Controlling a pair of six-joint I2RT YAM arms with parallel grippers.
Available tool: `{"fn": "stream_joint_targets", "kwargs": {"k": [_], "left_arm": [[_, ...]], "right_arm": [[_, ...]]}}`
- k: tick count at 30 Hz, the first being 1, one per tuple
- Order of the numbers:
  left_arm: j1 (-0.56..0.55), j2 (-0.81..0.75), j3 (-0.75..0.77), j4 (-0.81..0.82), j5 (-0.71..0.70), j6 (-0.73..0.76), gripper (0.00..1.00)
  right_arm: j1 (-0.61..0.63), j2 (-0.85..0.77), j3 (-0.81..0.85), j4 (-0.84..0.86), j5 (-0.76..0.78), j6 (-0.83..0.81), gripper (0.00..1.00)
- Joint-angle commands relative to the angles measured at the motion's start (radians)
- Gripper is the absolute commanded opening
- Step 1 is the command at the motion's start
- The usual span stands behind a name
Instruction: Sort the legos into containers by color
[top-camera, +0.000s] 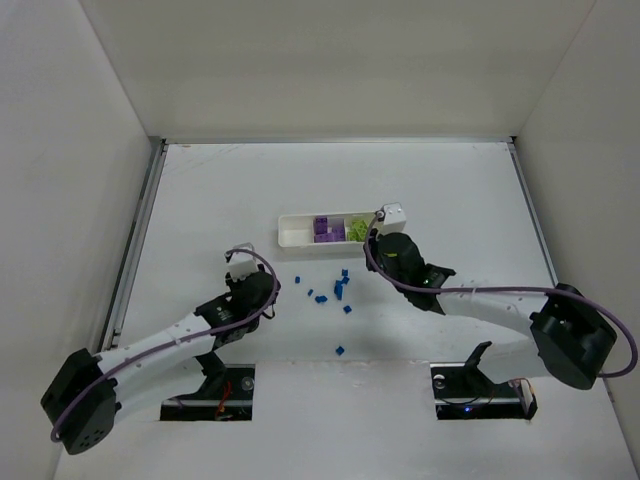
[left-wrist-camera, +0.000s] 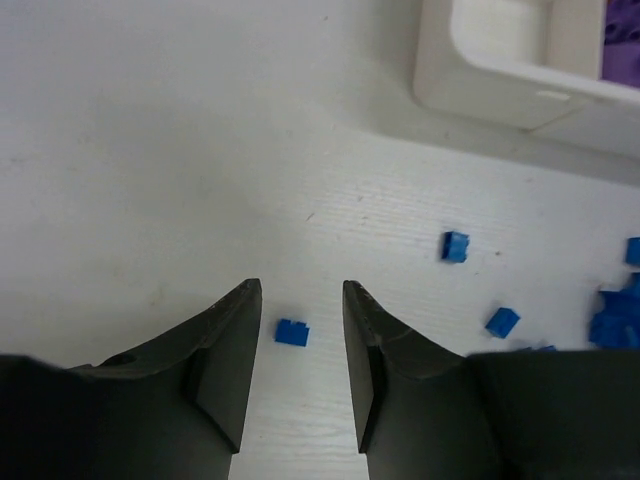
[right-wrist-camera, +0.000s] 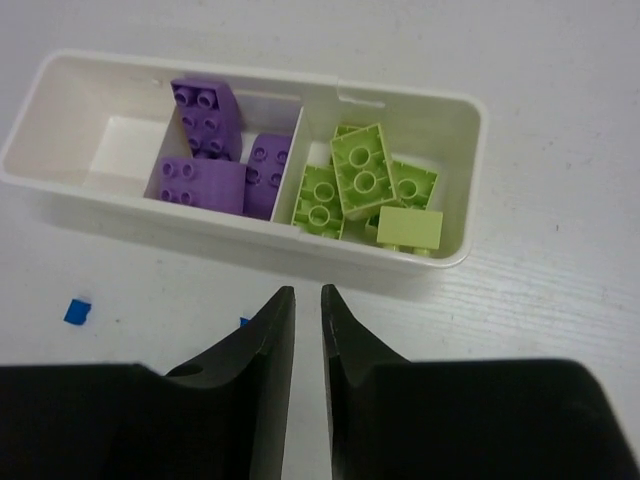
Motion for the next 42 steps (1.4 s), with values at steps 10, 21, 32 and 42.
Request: {"fn": "stream_joint_targets", "kwargs": {"k": [10,21,32,42], "left_arm": [[-0.109,0.191,0.043,-0.070,-0.101,-0.153,0.38],[-0.105,0.232,0.041,-0.012,-0.081,-0.101,0.36],[-0.089,0.290,0.061,0.002,-0.038,-0.069,0.30],[-0.080,0.176,0.047,0.023,-0.013,-0.058,0.20]], "right_arm": [[0.030,0.010,-0.012,0.088,0.006,0.025,0.30],[0.041,0.029,-0.004,0.093,0.009,0.024,0.32],[0.042,-0.004,-0.018,0.094,0.013,0.025,0.33],[0.042,-0.060,-0.048,0.074,0.012,0.022,0.36]]}}
